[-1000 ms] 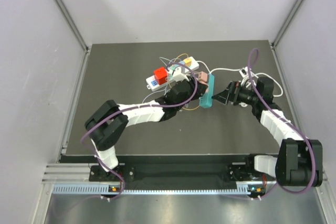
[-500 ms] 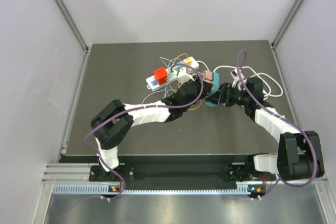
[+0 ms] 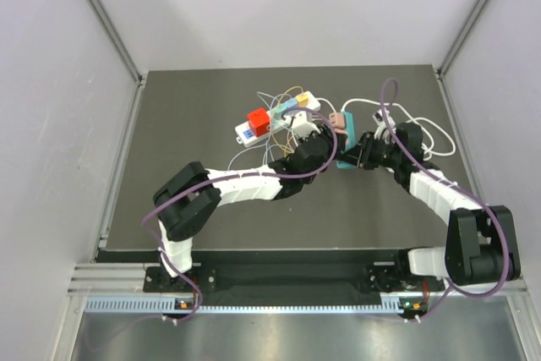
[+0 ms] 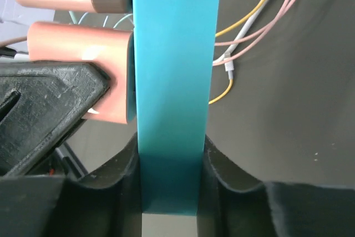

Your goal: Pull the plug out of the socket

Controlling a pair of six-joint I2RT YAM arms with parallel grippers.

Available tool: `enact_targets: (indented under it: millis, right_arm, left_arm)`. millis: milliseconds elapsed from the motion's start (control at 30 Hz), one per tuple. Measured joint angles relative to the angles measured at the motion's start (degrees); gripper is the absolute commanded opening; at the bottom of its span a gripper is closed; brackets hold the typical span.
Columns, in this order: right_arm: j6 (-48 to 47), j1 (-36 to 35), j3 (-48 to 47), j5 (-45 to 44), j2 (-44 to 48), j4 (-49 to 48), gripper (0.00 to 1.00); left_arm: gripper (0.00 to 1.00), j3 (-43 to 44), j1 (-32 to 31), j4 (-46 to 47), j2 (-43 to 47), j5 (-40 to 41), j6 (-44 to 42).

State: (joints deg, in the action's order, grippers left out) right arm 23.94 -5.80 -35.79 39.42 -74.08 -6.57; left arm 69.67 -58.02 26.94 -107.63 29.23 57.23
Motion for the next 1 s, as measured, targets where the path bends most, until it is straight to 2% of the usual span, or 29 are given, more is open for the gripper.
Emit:
enact_targets:
  millis: [33,300,467,600,800,1000]
  right_arm:
    - [-0.04,0.11,-0.39,0.35,-0.37,0.37,0.0]
    - [-1.88,4.28,-2.49,2.45,-1.18,4.81,0.0]
    - [-1.18,13.09,-2.47,0.7,-0.04,5.14,0.0]
    - [-1.2,14.36,-2.47,-0.33,1.42,5.11,0.0]
    - [-1.95,14.91,-2.47,0.22,1.49,5.77,0.0]
    - [-5.2,15.43,-2.47,4.24,1.79,5.77,0.0]
  left_arm:
    - [0.0,0.09,-0.2,-0.11,0.0,0.59,-0.28]
    - [0.0,0.11,-0.09,1.73,0.0,-1.44,-2.03]
    - [0.0,-0.02,-0.42,3.08,0.15,-7.3,-5.09]
    - [0.0,-1.55,-0.52,3.32,1.51,-12.52,-8.26]
    - [0.0,-4.68,-0.52,1.29,6.58,-22.1,-14.03]
    - [0.0,-4.96,-0.52,-6.88,16.37,-29.51,-21.57]
